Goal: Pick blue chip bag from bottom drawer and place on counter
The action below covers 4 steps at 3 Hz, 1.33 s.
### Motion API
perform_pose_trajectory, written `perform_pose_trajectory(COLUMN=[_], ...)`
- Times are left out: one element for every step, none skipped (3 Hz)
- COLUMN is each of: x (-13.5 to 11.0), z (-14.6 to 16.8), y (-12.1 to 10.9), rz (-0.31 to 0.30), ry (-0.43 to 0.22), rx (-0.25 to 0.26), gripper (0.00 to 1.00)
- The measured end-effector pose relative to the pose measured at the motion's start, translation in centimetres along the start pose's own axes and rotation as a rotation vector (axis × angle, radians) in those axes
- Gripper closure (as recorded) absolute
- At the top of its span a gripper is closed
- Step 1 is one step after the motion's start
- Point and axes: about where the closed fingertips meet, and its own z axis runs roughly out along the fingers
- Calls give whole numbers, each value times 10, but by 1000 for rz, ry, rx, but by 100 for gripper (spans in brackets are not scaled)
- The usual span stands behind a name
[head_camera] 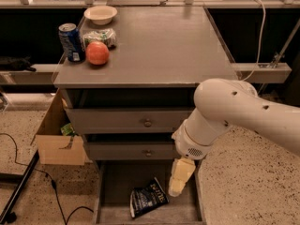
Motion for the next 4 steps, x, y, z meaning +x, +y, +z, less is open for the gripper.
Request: perform_pose_trajectory(x=[-11,-13,-14,-6], z=[55,97,116,129], y=[-5,-16,-22,-31], rz=[-11,-3,11,55], ry=[5,85,163,256], rx=[-47,-32,-1,23], gripper=[0,0,0,0])
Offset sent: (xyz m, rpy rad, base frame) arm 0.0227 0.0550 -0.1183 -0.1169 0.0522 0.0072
